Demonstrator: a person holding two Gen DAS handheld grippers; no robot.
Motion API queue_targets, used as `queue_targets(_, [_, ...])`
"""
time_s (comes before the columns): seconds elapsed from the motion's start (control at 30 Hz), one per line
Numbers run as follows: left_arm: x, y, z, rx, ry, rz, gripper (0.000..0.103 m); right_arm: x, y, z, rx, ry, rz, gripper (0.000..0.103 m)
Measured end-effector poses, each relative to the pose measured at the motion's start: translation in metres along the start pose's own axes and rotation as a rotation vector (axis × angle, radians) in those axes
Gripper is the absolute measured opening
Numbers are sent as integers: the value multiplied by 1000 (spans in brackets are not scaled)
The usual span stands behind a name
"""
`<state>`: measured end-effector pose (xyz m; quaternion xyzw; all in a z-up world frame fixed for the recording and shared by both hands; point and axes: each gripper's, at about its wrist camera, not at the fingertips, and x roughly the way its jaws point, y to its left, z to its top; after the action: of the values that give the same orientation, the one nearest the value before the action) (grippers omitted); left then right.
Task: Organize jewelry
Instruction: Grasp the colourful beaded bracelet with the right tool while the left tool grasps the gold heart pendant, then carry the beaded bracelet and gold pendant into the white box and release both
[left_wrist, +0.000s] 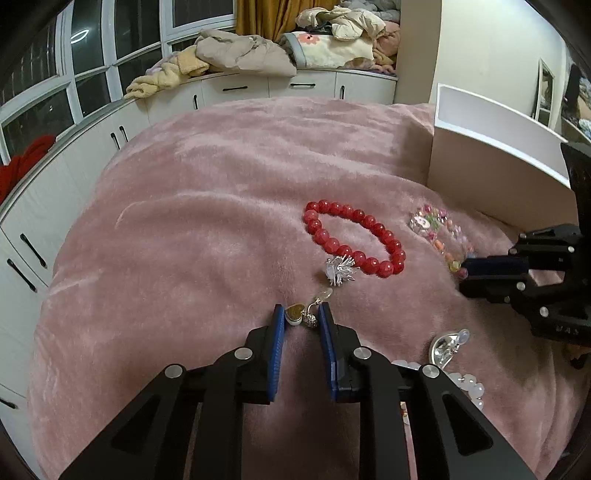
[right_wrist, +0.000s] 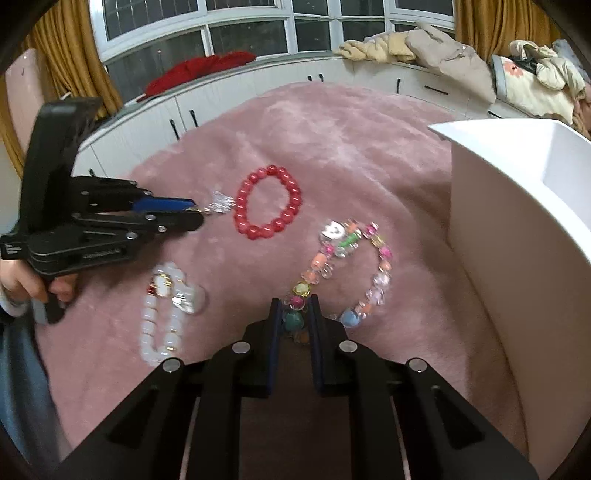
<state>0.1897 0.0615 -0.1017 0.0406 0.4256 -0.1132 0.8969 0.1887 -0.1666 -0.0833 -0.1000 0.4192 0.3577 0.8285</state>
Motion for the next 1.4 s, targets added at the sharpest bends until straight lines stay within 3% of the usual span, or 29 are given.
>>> queue_targets(0.3, [-19, 6, 2, -49, -31, 26, 23, -30, 25, 13, -47, -68, 41, 13])
queue_targets(0.67, [-49, -4, 1, -48, -59, 26, 23, -89, 18, 30, 16, -211, 76, 13])
queue_targets(1.0, [-74, -28, 12, -6, -93, 2, 23, -156, 1, 35, 45, -336, 15, 13])
queue_targets(1.4, [-111, -83, 62, 95, -164, -57, 23, -213, -34, 32, 97, -415, -74, 13])
